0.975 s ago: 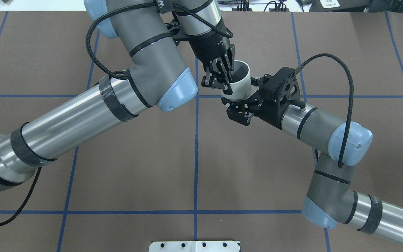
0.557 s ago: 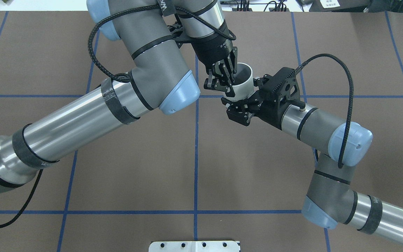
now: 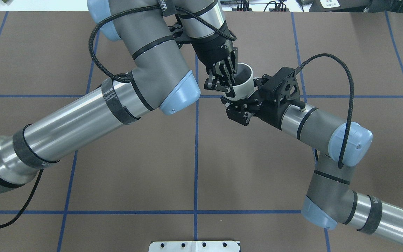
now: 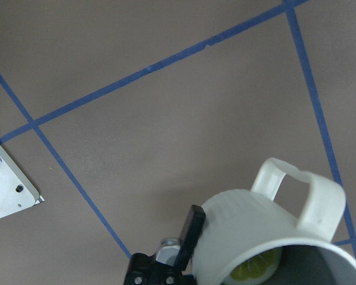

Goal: Left arm hands cup to right arm to dump lemon

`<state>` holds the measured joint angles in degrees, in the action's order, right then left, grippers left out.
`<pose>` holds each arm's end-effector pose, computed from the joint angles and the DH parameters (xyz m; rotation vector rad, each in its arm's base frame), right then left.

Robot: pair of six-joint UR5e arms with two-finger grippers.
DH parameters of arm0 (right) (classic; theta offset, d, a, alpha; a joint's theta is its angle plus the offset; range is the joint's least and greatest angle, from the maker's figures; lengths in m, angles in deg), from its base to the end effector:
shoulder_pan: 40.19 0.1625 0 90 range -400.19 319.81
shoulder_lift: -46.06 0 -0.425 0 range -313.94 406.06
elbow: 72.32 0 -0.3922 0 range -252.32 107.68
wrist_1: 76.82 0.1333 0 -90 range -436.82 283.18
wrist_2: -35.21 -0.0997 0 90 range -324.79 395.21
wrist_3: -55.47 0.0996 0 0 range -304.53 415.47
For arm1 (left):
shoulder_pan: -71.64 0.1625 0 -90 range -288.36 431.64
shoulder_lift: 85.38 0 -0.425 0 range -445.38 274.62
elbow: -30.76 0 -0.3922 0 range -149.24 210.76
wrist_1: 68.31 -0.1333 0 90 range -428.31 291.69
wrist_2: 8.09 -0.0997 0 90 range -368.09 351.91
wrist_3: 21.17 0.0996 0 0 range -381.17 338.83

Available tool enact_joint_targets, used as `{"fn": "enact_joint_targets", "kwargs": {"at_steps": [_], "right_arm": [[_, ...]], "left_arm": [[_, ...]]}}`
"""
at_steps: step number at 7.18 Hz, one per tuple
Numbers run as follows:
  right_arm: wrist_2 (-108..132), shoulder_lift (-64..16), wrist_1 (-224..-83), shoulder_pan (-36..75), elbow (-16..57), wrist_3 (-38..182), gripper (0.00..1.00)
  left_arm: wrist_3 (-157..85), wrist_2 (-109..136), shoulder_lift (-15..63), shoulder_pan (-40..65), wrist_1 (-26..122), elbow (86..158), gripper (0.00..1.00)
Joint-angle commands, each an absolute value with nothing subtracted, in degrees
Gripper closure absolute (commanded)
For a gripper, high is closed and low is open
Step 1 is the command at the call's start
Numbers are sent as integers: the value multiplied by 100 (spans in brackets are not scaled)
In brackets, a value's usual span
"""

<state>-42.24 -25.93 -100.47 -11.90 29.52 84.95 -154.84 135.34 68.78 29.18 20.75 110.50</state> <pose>-0.4174 -0.4006 0.2618 1.2893 -1.0803 -0.2401 0.4959 -0.5261 -0.0130 -0.8984 0.8706 -0.8827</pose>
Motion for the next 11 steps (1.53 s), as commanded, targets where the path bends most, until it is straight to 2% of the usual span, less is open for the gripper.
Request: {"fn": "enact_joint_targets", "kwargs": {"at_steps": [1, 2, 3, 7, 11], "right_arm": [[-4223, -2593, -10047, -1181, 2963, 8553, 38], [-4223, -2593, -10047, -1180, 2963, 8596, 55], [-4223, -2593, -10047, -1172, 2972, 8605, 60], [-4223, -2610, -10064, -1145, 2963, 8605, 63], [-4223, -3039, -10073, -770, 2981, 8597, 64]], "left_arm": [[-15467, 13535, 6878, 2919, 2090, 11066, 100], [-15406, 13535, 6852, 2911, 2203, 11074, 38], [-15397, 13535, 6834, 2910, 2300, 11109, 0], [-15406, 13535, 6825, 2867, 2266, 11197, 0], [-15388, 13649, 6720, 2156, 2231, 11338, 0]]}}
